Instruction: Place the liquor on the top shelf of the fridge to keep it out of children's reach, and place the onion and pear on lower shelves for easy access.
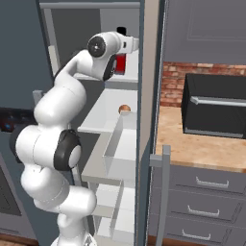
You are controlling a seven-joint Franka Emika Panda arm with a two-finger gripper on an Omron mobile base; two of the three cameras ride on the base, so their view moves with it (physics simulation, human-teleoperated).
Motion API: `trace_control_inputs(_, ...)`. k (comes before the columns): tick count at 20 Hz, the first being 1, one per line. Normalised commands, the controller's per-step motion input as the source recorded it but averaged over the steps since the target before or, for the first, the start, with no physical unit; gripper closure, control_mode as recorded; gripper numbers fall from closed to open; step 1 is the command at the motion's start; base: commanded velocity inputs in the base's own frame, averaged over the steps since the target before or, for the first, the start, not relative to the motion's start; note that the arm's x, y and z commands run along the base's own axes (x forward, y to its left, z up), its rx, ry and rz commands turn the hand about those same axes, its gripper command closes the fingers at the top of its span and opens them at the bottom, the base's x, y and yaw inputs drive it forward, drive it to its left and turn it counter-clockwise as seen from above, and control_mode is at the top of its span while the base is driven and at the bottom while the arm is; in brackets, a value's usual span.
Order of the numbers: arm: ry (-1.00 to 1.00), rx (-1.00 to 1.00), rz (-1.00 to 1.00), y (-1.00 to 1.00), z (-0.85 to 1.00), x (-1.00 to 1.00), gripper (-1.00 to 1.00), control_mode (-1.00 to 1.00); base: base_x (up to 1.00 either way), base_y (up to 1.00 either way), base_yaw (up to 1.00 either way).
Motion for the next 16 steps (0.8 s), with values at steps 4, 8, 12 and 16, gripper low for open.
trace_control_inputs(4, 0.0, 0.0, 0.01, 0.0, -0.19, 0.5, 1.0, -1.0, 0.0, 0.0, 0.0)
trace_control_inputs(8, 0.0, 0.0, 0.02, 0.0, -0.24, 0.38, 1.0, -1.0, 0.0, 0.0, 0.0)
trace_control_inputs(12, -0.02, 0.0, 0.02, 0.0, -0.29, 0.37, 1.0, -1.0, 0.0, 0.0, 0.0)
trace_control_inputs(16, -0.1, 0.0, 0.04, 0.0, -0.28, 0.36, 1.0, -1.0, 0.0, 0.0, 0.0)
